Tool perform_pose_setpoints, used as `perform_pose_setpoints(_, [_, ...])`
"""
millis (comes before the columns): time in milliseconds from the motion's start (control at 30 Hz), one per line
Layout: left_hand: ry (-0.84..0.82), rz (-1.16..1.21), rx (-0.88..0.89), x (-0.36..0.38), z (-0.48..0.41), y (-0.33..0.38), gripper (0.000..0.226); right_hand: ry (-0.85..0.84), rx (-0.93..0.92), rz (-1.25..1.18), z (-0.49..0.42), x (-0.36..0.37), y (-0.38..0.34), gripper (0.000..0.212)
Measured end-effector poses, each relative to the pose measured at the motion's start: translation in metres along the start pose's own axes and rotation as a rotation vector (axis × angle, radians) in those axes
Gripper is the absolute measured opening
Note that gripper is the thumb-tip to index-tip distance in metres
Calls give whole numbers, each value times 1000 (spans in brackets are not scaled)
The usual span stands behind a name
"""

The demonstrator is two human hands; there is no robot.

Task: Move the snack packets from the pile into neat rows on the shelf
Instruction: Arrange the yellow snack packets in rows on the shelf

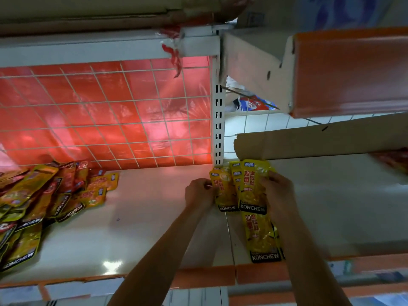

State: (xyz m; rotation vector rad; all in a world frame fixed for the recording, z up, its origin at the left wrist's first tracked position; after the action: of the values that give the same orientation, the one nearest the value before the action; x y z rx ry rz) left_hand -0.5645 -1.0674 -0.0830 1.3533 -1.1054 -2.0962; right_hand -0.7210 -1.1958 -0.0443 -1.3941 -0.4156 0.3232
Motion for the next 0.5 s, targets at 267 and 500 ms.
perform_pose_setpoints(267, [37, -57, -3, 7, -10, 4, 23, 39, -66, 139, -9, 0, 2, 22])
perform_pose_setpoints(500, [96, -121, -17, 5, -16, 4, 31, -11, -128, 229, -8, 8, -2, 21])
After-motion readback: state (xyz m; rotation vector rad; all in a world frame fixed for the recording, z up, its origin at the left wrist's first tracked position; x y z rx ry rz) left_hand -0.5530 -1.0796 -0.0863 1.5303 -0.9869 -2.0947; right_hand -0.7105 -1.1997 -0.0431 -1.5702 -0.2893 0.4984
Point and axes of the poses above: each hand's wrist, its own z-axis away from the middle knuckle, its own x-axis out of the palm, y = z × x, the point moved 5 cm from there along -z, towards the middle knuckle, and after that the axes turned 7 degrees about -x, right-handed, at the moved point
